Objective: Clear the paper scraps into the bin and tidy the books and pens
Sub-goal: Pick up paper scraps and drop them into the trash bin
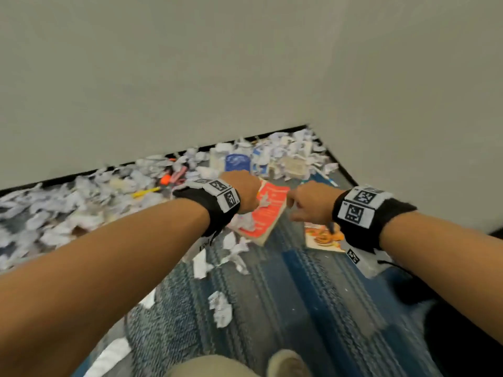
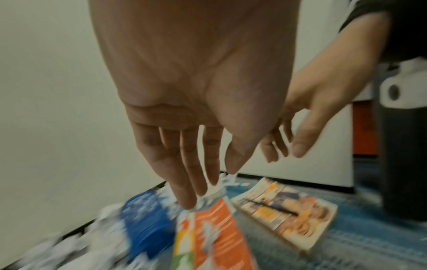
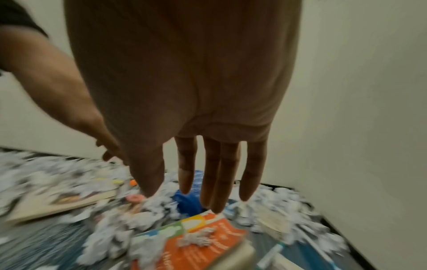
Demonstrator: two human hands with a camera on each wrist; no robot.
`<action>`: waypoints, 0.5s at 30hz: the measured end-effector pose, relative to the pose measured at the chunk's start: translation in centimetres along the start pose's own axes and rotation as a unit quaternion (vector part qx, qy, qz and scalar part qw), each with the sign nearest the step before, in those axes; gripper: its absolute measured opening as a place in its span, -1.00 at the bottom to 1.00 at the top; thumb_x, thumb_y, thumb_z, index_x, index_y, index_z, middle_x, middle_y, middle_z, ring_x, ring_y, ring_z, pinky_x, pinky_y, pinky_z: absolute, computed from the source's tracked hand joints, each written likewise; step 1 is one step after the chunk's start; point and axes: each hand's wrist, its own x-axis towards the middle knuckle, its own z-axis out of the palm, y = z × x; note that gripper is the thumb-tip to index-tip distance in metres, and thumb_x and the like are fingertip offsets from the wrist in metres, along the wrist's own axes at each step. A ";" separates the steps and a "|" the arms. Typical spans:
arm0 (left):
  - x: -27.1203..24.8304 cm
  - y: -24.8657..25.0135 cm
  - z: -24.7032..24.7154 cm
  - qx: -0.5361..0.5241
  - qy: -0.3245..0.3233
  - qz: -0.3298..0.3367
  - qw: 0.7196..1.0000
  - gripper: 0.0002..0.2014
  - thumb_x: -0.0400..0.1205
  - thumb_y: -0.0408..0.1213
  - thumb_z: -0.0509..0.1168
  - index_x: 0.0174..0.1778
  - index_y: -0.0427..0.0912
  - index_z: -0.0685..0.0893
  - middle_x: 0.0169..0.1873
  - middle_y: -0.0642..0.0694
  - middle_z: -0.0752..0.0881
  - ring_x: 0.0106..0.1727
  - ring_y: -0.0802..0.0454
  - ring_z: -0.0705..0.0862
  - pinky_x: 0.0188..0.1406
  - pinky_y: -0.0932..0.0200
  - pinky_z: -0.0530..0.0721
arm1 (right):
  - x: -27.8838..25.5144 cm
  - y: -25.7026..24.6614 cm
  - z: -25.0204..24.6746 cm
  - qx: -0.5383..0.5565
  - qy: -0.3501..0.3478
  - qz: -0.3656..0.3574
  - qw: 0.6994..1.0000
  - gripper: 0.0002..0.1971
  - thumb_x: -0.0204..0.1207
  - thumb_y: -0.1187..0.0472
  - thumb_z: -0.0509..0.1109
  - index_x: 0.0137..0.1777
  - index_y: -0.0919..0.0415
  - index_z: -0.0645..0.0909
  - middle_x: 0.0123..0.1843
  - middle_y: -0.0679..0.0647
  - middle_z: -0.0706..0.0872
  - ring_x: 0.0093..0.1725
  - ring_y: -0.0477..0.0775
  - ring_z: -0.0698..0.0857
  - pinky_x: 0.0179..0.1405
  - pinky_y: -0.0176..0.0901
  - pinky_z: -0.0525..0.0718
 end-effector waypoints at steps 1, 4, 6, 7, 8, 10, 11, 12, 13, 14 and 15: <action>-0.3 -2.0 0.9 -0.003 -0.012 -0.023 1.000 -0.74 0.65 -0.15 0.21 -0.33 -0.16 0.46 -0.41 -0.09 0.49 -0.36 -0.12 0.49 -0.32 0.06 0.52 | 1.5 -1.5 0.3 -0.016 -0.015 -0.030 0.999 -0.62 0.59 -0.02 0.33 0.32 0.15 0.55 0.25 0.15 0.68 0.20 0.20 0.64 0.04 -0.11 0.52; -1.1 -7.1 4.0 0.022 -0.069 -0.067 0.995 -0.75 0.64 -0.14 0.24 -0.30 -0.18 0.46 -0.35 -0.10 0.50 -0.28 -0.16 0.53 -0.24 0.04 0.60 | 5.4 -5.6 2.2 -0.043 -0.028 -0.116 0.992 -0.60 0.57 -0.03 0.35 0.33 0.15 0.54 0.25 0.16 0.68 0.20 0.20 0.64 0.05 -0.10 0.53; -2.4 -9.6 5.8 0.047 -0.116 -0.102 0.987 -0.75 0.65 -0.15 0.24 -0.32 -0.16 0.49 -0.38 -0.10 0.53 -0.31 -0.16 0.57 -0.25 0.00 0.66 | 7.5 -8.2 4.3 -0.049 -0.036 -0.169 0.984 -0.56 0.56 -0.03 0.38 0.35 0.17 0.50 0.26 0.18 0.66 0.19 0.23 0.63 0.04 -0.06 0.55; -3.0 -10.5 6.7 0.052 -0.119 -0.125 0.984 -0.80 0.65 -0.17 0.24 -0.24 -0.17 0.55 -0.37 -0.10 0.55 -0.31 -0.15 0.59 -0.30 0.02 0.66 | 8.5 -9.3 5.5 -0.062 -0.043 -0.188 0.979 -0.51 0.56 -0.04 0.39 0.39 0.18 0.45 0.30 0.19 0.61 0.21 0.24 0.62 0.05 -0.03 0.56; -3.8 -11.0 7.6 0.052 -0.114 -0.149 0.981 -0.84 0.66 -0.17 0.24 -0.13 -0.19 0.59 -0.32 -0.11 0.59 -0.29 -0.15 0.60 -0.32 0.03 0.64 | 9.3 -10.2 7.1 -0.079 -0.046 -0.196 0.976 -0.44 0.56 -0.05 0.39 0.47 0.17 0.38 0.37 0.21 0.54 0.26 0.27 0.59 0.07 0.02 0.57; -5.3 -10.7 10.2 0.014 -0.102 -0.187 0.977 -0.76 0.67 -0.13 0.23 0.12 -0.22 0.58 -0.13 -0.16 0.66 -0.20 -0.17 0.64 -0.28 0.04 0.62 | 10.6 -11.4 10.2 -0.111 -0.029 -0.188 0.975 -0.31 0.58 -0.09 0.34 0.62 0.08 0.15 0.53 0.26 0.31 0.43 0.35 0.45 0.16 0.14 0.59; -5.9 -10.0 12.0 -0.024 -0.099 -0.200 0.974 -0.66 0.67 -0.08 0.24 0.27 -0.20 0.52 0.00 -0.20 0.66 -0.12 -0.19 0.67 -0.25 0.03 0.64 | 11.0 -11.6 11.8 -0.116 -0.014 -0.177 0.977 -0.27 0.60 -0.12 0.29 0.66 0.02 0.03 0.61 0.27 0.19 0.53 0.37 0.33 0.25 0.20 0.57; -6.4 -9.0 13.9 -0.070 -0.096 -0.211 0.970 -0.52 0.65 -0.01 0.26 0.43 -0.14 0.40 0.13 -0.25 0.61 -0.03 -0.22 0.68 -0.22 0.02 0.64 | 11.4 -11.6 13.3 -0.112 0.001 -0.165 0.980 -0.25 0.62 -0.16 0.24 0.68 -0.03 -0.06 0.66 0.26 0.10 0.60 0.38 0.21 0.34 0.24 0.52; -6.7 -7.7 15.8 -0.116 -0.096 -0.221 0.964 -0.38 0.63 0.06 0.29 0.55 -0.04 0.25 0.26 -0.27 0.53 0.06 -0.26 0.68 -0.17 -0.02 0.67 | 11.7 -11.4 14.9 -0.101 0.018 -0.155 0.983 -0.24 0.63 -0.21 0.17 0.69 -0.04 -0.12 0.68 0.25 0.06 0.62 0.38 0.16 0.41 0.27 0.47; -6.9 -6.4 17.7 -0.156 -0.104 -0.232 0.955 -0.26 0.59 0.12 0.32 0.61 0.08 0.12 0.37 -0.30 0.42 0.13 -0.29 0.66 -0.07 -0.07 0.70 | 11.8 -11.2 16.2 -0.089 0.039 -0.147 0.984 -0.25 0.63 -0.24 0.11 0.70 -0.02 -0.14 0.68 0.25 0.07 0.62 0.37 0.17 0.44 0.27 0.44; -6.9 -5.3 19.5 -0.182 -0.115 -0.243 0.946 -0.16 0.55 0.18 0.34 0.65 0.16 0.00 0.47 -0.32 0.31 0.22 -0.32 0.63 0.05 -0.13 0.71 | 12.0 -10.9 17.5 -0.085 0.055 -0.141 0.985 -0.26 0.64 -0.26 0.06 0.70 0.01 -0.11 0.67 0.24 0.10 0.60 0.35 0.21 0.44 0.26 0.43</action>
